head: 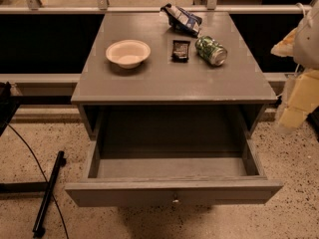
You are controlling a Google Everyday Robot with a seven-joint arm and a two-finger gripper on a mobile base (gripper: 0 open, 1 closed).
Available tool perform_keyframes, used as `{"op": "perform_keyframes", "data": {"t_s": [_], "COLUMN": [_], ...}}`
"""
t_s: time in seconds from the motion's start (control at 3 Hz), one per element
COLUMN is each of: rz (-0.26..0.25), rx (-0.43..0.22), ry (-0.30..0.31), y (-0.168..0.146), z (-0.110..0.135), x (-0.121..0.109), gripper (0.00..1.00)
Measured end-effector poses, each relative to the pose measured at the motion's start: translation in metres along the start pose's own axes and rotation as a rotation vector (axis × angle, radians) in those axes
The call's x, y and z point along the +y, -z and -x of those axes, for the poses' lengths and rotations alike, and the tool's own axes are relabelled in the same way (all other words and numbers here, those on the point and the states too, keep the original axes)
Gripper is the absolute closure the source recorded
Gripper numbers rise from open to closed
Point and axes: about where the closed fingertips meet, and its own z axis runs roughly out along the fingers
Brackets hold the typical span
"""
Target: Close top drawer
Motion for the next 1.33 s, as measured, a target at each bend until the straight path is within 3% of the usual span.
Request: {"op": "perform_keyframes", "data": {"t_s": [0.33, 1.0, 1.33], "rz": [0.000, 0.046, 0.100], "rx": [0.000, -0.029, -0.068], "ry": [0.000, 0.113, 0.161], "y": [0.000, -0.072, -0.122], "z": [0.000, 0.011, 0.009], "x": [0.000, 0.028, 0.054], "gripper": [0.00, 0.00, 0.15]}}
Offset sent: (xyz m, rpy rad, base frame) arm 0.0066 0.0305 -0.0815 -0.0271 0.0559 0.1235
